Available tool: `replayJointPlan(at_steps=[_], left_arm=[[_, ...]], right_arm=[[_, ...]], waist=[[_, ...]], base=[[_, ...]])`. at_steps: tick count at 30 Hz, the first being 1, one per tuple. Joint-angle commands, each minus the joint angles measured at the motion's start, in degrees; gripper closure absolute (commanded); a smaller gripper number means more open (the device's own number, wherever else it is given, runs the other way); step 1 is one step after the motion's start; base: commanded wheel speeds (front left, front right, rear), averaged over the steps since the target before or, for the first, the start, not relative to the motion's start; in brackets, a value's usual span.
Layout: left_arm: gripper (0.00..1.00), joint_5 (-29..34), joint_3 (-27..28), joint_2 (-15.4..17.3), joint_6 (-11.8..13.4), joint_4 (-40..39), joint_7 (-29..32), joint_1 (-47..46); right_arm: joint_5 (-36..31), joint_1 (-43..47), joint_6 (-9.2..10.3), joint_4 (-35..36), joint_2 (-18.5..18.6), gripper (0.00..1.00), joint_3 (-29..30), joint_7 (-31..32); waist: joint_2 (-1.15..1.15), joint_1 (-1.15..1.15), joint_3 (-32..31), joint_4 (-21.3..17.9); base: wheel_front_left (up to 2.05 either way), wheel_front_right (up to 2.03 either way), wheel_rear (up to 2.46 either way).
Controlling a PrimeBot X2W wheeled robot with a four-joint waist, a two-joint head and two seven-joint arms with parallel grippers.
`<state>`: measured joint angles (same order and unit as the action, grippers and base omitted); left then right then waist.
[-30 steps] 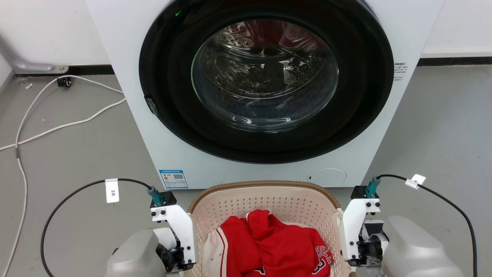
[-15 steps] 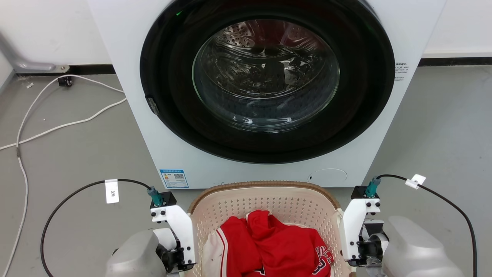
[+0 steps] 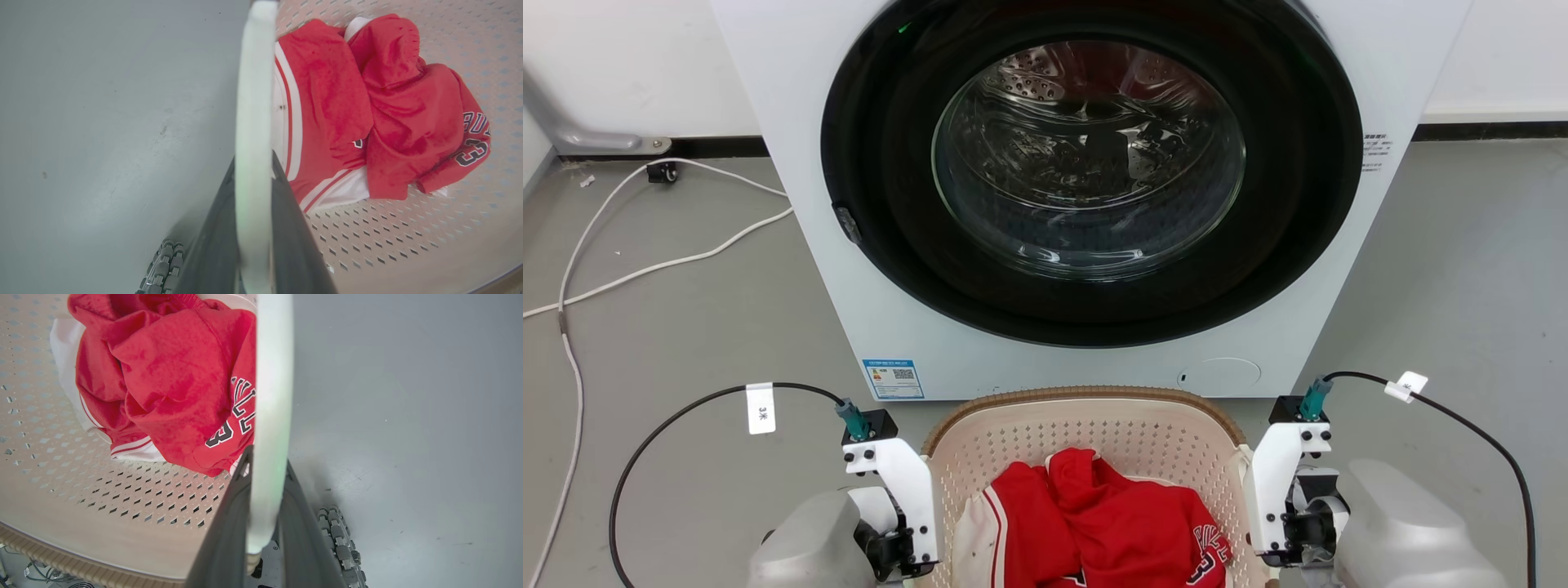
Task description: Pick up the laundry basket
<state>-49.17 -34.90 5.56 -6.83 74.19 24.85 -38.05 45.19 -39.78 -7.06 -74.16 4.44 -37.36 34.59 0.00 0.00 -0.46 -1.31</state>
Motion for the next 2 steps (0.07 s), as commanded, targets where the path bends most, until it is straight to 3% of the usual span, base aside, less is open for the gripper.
replayJointPlan(at_steps=[1,2], left_arm=[[1.0,-0.5,-0.1,-0.8,-0.3,-0.5,-0.3,0.0],[1.0,-0.6,-0.1,-0.7,-0.3,-0.5,-0.3,0.0]], right_arm=[[-0.1,0.5,-0.8,0.6,-1.3,1.0,0.2,0.1],[-0.1,0.5,-0.8,0.6,-1.3,1.0,0.2,0.2]], waist=[[0.0,0.0,0.0,-0.1],[0.0,0.0,0.0,-0.1]], base=[[0.0,0.0,0.0],[0.0,0.0,0.0]])
